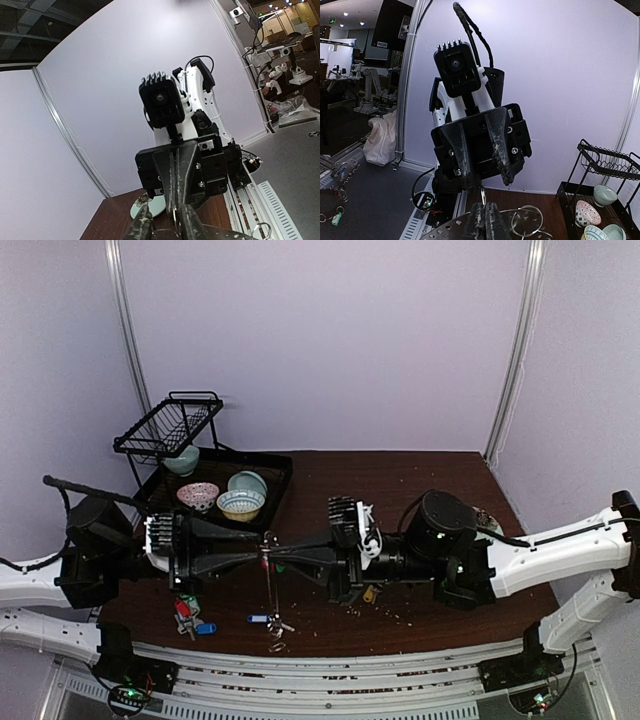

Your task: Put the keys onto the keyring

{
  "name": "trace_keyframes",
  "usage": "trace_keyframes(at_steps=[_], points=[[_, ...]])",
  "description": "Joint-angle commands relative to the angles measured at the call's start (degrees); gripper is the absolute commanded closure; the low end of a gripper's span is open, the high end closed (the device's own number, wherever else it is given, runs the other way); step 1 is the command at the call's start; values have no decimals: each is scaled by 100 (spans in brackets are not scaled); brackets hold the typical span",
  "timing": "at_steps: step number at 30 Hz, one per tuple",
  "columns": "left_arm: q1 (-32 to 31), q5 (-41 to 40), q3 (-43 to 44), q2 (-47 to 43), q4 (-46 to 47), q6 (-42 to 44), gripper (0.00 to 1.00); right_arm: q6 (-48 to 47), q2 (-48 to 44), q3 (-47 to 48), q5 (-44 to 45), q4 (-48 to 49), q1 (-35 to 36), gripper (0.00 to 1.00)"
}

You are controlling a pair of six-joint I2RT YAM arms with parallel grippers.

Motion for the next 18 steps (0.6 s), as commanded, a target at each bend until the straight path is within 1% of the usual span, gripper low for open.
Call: trace_keyframes(at_steps=[1,5,8,9,10,13,14,18], points=[[30,115,20,60,269,-69,79,106,-2,189,-96,190,13,100],[30,-49,14,71,40,67,80,94,-55,173,-101,192,5,100],[27,-235,-41,4,-88,172,72,81,-127,139,-76,170,10,100],[29,-322,-44,14,-146,205,72,71,-145,130,-71,174,6,100],[30,-397,-34,27,-207,222,72,68,-166,118,-70,174,5,100],[28,-473,27,91,-285,202,82,61,-208,111,-70,138,9,100],[30,-448,34,109,-286,201,83,48,-226,102,-64,117,7,100],[29,-430,20,147,-295,225,84,16,-283,59,-28,104,5,100]])
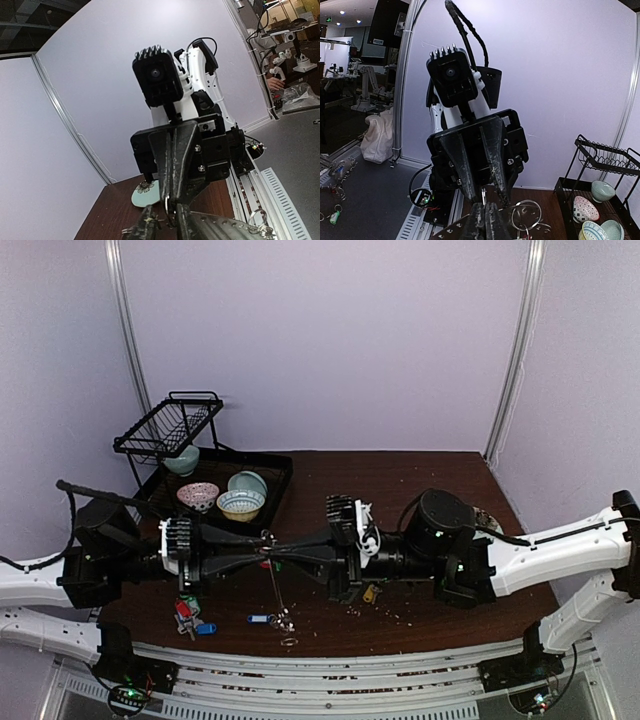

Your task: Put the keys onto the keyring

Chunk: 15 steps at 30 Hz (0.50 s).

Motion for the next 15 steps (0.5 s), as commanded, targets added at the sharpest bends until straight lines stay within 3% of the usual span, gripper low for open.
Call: trace_keyframes(at_steps=[1,6,11,15], points=[[32,-149,23,49,10,67,84,19,-282,44,2,222,18,100],[32,-133,16,50,11,74,91,20,-272,31,1,233,19,100],[32,-258,-21,23,35,83,85,22,-274,24,-6,265,18,100],[31,-303,-10,47,9,102,97,9,-282,22,-24,266,17,100]])
